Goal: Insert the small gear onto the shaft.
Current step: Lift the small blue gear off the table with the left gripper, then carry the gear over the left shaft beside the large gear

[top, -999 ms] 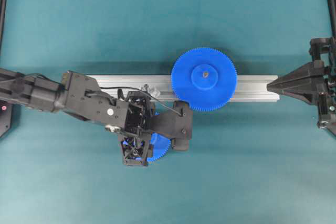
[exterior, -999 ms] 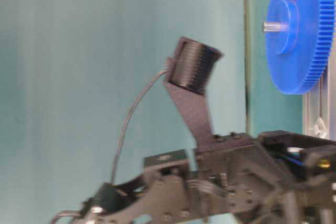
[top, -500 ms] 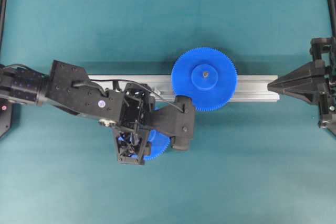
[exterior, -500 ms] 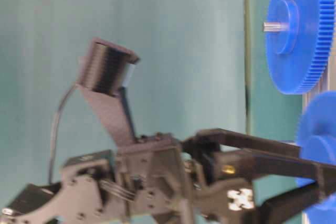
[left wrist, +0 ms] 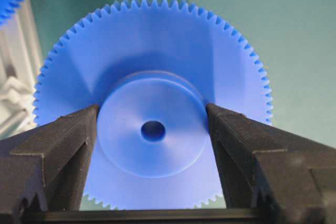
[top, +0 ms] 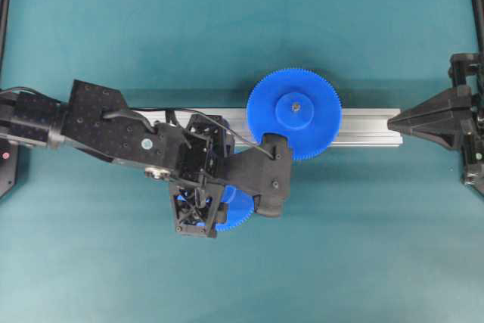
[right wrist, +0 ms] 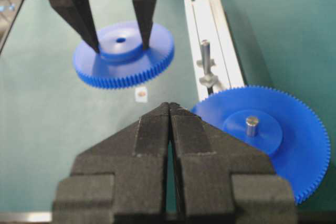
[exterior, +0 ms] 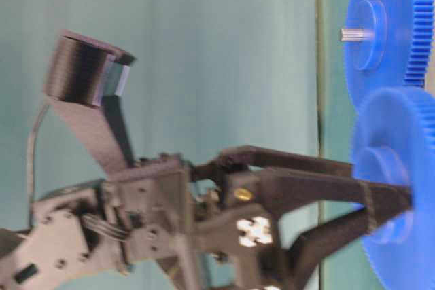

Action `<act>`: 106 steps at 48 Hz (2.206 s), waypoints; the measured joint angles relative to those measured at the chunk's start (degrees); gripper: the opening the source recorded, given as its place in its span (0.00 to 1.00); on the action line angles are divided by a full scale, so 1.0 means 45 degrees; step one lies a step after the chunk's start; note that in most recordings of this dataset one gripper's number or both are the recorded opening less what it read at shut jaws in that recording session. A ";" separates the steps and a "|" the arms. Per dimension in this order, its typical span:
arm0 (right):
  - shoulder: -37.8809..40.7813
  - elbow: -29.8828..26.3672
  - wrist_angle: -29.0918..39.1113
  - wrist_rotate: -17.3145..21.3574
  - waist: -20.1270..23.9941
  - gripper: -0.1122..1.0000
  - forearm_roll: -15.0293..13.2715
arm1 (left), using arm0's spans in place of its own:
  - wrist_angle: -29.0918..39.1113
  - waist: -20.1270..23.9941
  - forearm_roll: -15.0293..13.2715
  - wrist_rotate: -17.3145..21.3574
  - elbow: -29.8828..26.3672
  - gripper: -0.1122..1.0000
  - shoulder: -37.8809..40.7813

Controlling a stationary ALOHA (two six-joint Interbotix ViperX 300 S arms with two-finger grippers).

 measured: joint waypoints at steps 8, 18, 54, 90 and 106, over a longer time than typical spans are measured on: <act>0.0000 0.0000 0.0000 0.0000 -0.0098 0.14 0.0000 | 0.0371 0.0195 0.0000 0.0000 -0.0195 0.72 -0.0195; 0.0000 0.0000 0.0020 0.0000 -0.0215 0.14 -0.0020 | 0.0625 0.0430 -0.0020 0.0000 -0.0234 0.72 -0.0430; 0.0000 0.0000 0.0020 0.0000 -0.0391 0.14 0.0000 | 0.0957 0.1172 0.0000 0.0723 -0.0195 0.72 -0.0898; 0.0000 0.0000 0.0020 0.0000 -0.0527 0.14 0.0000 | 0.0879 0.2227 0.0000 0.1328 0.0312 0.72 -0.0898; 0.0000 0.0020 0.0020 0.0000 -0.0527 0.14 0.0000 | 0.0703 0.2520 0.0000 0.1855 0.0312 0.72 -0.0527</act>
